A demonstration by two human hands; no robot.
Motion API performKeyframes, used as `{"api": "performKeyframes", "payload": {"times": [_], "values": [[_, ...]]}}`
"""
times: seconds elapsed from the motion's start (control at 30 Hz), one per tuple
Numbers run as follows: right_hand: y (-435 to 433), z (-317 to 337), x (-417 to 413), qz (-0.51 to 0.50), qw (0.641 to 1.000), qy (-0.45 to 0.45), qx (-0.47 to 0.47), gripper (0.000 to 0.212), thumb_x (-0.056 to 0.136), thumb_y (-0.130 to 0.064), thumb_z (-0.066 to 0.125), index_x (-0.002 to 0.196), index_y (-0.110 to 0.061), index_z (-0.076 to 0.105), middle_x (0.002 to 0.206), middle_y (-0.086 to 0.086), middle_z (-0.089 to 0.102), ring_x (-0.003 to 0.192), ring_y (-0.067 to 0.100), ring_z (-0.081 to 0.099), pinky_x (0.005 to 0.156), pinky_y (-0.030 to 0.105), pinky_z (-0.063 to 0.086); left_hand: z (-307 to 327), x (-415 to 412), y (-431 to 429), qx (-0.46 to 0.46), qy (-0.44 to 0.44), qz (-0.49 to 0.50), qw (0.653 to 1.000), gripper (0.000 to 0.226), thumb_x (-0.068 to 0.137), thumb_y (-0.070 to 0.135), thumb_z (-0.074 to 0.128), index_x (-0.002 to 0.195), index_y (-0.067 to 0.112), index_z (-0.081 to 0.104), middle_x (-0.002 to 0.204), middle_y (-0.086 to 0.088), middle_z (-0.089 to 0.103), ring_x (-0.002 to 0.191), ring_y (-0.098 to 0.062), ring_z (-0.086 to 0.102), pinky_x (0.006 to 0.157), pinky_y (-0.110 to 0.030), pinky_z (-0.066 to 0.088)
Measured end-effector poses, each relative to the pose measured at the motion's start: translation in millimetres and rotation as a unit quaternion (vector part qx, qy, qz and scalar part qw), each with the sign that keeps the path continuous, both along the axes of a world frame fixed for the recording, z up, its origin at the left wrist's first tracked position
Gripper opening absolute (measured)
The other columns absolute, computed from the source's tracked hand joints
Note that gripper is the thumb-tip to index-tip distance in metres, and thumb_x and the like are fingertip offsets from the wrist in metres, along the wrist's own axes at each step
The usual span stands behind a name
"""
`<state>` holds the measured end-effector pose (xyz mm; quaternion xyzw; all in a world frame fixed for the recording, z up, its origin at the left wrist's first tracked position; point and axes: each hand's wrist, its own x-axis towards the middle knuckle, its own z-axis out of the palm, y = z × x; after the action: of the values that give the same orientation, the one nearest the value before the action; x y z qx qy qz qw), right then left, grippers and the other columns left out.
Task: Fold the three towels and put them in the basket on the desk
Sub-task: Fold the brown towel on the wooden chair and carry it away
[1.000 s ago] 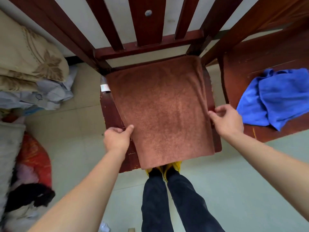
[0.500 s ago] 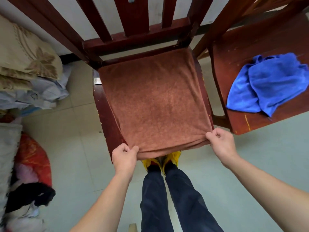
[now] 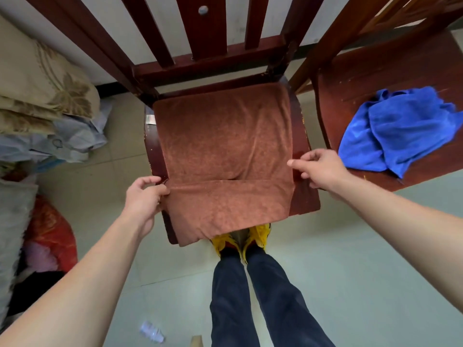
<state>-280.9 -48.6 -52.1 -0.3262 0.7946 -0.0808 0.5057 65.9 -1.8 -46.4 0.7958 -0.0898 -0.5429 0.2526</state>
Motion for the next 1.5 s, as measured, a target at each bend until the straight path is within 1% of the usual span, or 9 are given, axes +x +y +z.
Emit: {"api": "performKeyframes", "payload": {"times": [0.13, 0.27, 0.43, 0.77, 0.9, 1.03, 1.1, 1.23, 1.5], "values": [[53.0, -14.3, 12.4, 0.045, 0.994, 0.071, 0.068, 0.061, 0.062, -0.052, 0.083, 0.105, -0.015, 0.061, 0.101, 0.0, 0.062, 0.092, 0.022, 0.06, 0.076, 0.03, 0.046, -14.0, -11.0, 17.0, 0.052, -0.041, 0.018, 0.998, 0.037, 0.079, -0.009, 0.064, 0.105, 0.011, 0.047, 0.076, -0.004, 0.054, 0.053, -0.013, 0.044, 0.049, -0.026, 0.036], [93.6, -20.8, 19.5, 0.04, 0.993, 0.047, 0.105, 0.029, 0.073, -0.032, 0.081, 0.065, -0.017, 0.058, 0.069, -0.003, 0.063, 0.072, 0.02, 0.059, 0.071, 0.033, 0.047, -22.8, -18.6, 49.4, 0.092, -0.005, -0.016, 0.996, 0.024, 0.078, 0.001, 0.071, 0.079, 0.016, 0.053, 0.068, -0.003, 0.057, 0.043, -0.008, 0.047, 0.048, -0.022, 0.04], [96.7, -9.4, -3.0, -0.061, 0.997, 0.023, 0.027, 0.028, 0.087, -0.025, 0.067, 0.064, -0.012, 0.056, 0.069, 0.006, 0.063, 0.07, 0.022, 0.056, 0.071, 0.036, 0.046, -8.1, -20.3, 83.8, 0.122, 0.026, -0.087, 0.988, 0.027, 0.079, 0.007, 0.073, 0.064, 0.014, 0.052, 0.064, -0.004, 0.06, 0.056, -0.015, 0.053, 0.056, -0.026, 0.041], [-46.8, -9.4, 4.6, -0.085, 0.987, 0.049, -0.129, 0.014, 0.072, -0.032, 0.072, 0.066, -0.031, 0.06, 0.079, -0.007, 0.067, 0.08, 0.021, 0.066, 0.084, 0.048, 0.056, 2.4, -4.6, -11.4, -0.016, -0.021, 0.025, 0.999, 0.027, 0.082, -0.001, 0.069, 0.082, 0.018, 0.049, 0.075, -0.005, 0.055, 0.045, -0.007, 0.042, 0.043, -0.019, 0.045], [-66.6, -35.1, 6.1, -0.075, 0.991, 0.054, -0.098, 0.027, 0.065, -0.043, 0.07, 0.089, -0.033, 0.062, 0.1, 0.003, 0.071, 0.095, 0.029, 0.068, 0.088, 0.05, 0.054, -15.9, -4.8, -41.5, -0.032, -0.053, 0.057, 0.996, 0.029, 0.083, 0.001, 0.069, 0.1, 0.014, 0.049, 0.098, -0.011, 0.056, 0.059, -0.01, 0.051, 0.059, -0.026, 0.052], [-8.9, -17.5, 1.9, 0.003, 0.992, 0.119, -0.05, 0.059, 0.073, -0.047, 0.075, 0.123, -0.024, 0.054, 0.1, -0.007, 0.063, 0.095, 0.014, 0.059, 0.09, 0.034, 0.048, -26.1, -15.5, -2.2, 0.013, -0.104, 0.033, 0.994, 0.042, 0.076, 0.019, 0.079, 0.106, 0.014, 0.049, 0.101, -0.006, 0.057, 0.081, -0.019, 0.056, 0.069, -0.033, 0.051], [34.4, -10.4, -6.0, 0.047, 0.989, 0.141, 0.016, 0.051, 0.074, -0.045, 0.077, 0.116, -0.022, 0.058, 0.097, -0.006, 0.06, 0.094, 0.016, 0.057, 0.083, 0.031, 0.044, -32.3, -23.5, 37.5, 0.066, -0.112, -0.02, 0.991, 0.037, 0.069, 0.023, 0.084, 0.091, 0.014, 0.055, 0.09, -0.004, 0.061, 0.077, -0.02, 0.056, 0.077, -0.039, 0.05], [89.8, -15.7, -12.6, 0.094, 0.98, 0.142, 0.105, 0.027, 0.08, -0.034, 0.074, 0.069, -0.016, 0.057, 0.075, 0.002, 0.065, 0.081, 0.028, 0.063, 0.071, 0.035, 0.047, -42.1, -41.2, 94.5, 0.145, -0.079, -0.111, 0.98, 0.033, 0.074, 0.013, 0.079, 0.056, 0.016, 0.051, 0.056, 0.001, 0.051, 0.055, -0.018, 0.043, 0.06, -0.03, 0.038], [54.3, -6.4, -21.9, -0.005, 0.99, 0.08, -0.117, 0.022, 0.085, -0.031, 0.067, 0.069, -0.022, 0.055, 0.067, 0.002, 0.06, 0.065, 0.023, 0.057, 0.07, 0.051, 0.053, -3.7, -31.4, 47.7, 0.002, -0.1, -0.046, 0.994, 0.025, 0.084, 0.002, 0.059, 0.063, 0.011, 0.05, 0.06, -0.008, 0.051, 0.054, -0.016, 0.048, 0.053, -0.022, 0.045]]}}
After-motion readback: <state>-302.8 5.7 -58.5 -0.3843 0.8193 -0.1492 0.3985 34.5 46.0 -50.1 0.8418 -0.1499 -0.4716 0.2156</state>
